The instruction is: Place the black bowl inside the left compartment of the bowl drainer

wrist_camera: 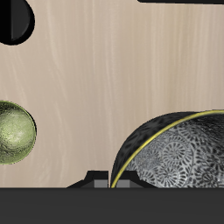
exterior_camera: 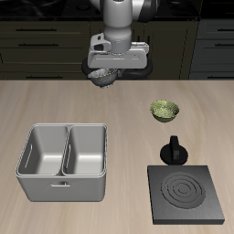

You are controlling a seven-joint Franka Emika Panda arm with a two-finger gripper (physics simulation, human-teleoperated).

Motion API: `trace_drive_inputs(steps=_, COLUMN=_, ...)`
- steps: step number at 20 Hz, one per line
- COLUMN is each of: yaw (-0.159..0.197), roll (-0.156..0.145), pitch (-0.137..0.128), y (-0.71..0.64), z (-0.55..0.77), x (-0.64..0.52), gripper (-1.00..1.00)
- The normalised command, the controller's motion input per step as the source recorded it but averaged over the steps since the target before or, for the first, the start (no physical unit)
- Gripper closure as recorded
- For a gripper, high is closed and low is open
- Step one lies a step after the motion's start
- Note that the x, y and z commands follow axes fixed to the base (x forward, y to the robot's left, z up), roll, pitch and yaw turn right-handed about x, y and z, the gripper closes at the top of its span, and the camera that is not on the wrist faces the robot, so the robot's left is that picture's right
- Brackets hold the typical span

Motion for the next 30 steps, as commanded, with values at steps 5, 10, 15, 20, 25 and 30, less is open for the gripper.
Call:
trace_drive_inputs(steps=5, yaw=0.002, roll=-0.011, pitch=-0.013, y=-0.08, z=0.07, x=0.02, gripper=1.0)
trace_drive_inputs(steps=10, yaw=0.01, roll=-0.009, pitch=-0.005, y=-0.09, z=0.07, x=0.06, gripper=1.0)
trace_drive_inputs(steps=15, yaw=-0.012, roll=-0.024, pitch=-0.016, y=-0.19, z=0.15, x=0.07, gripper=1.0)
trace_drive_inputs(steps=20, yaw=0.007, roll=-0.045, pitch=-0.02, y=-0.3, z=0.18, x=0.11, gripper=1.0)
trace_drive_inputs(steps=25, yaw=0.007, roll=-0.041, pitch=-0.014, y=-0.25, z=0.21, x=0.17, gripper=1.0)
trace_drive_inputs(steps=30, yaw=0.012, roll=-0.011, pitch=-0.002, y=-0.23, z=0.18, x=0.27, gripper=1.0)
